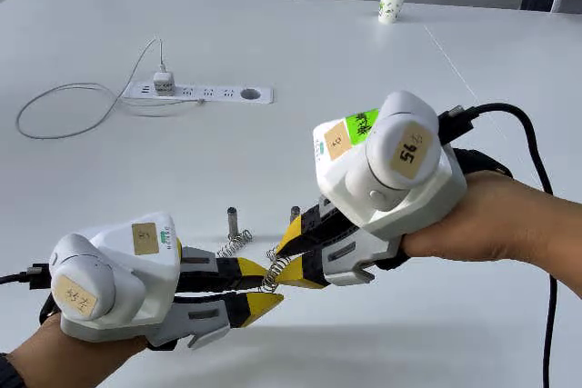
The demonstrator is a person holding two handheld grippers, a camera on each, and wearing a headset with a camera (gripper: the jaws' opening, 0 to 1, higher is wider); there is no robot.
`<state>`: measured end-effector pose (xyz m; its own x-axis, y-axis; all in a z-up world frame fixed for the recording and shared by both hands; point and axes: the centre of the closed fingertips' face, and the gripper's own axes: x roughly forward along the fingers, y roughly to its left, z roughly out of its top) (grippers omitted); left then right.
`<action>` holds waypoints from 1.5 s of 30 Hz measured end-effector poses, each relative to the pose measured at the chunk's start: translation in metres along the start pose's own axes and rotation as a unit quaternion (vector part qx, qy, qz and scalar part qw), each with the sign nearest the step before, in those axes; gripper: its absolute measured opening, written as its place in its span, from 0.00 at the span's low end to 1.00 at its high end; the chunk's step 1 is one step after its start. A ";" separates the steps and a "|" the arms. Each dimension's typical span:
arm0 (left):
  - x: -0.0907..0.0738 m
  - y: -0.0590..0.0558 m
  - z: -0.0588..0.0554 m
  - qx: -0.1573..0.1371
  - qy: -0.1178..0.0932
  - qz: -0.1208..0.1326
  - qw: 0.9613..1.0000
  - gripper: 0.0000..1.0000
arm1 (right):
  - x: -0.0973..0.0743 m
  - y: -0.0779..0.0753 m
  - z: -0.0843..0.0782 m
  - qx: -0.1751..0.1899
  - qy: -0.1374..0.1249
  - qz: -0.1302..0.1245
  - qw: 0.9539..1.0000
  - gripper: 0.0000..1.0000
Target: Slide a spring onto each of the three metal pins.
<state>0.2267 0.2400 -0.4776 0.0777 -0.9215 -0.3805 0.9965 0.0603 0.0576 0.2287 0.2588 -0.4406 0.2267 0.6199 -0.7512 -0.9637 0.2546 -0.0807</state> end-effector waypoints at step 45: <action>-0.031 0.023 -0.014 -0.069 -0.019 0.063 0.995 0.40 | -0.039 -0.036 -0.008 0.064 -0.052 -0.068 0.994 0.11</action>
<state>0.2477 0.2749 -0.4771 0.2036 -0.9170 -0.3429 0.9738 0.2259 -0.0260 0.2534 0.2191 -0.4134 0.3729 0.6457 -0.6664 -0.8990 0.4292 -0.0871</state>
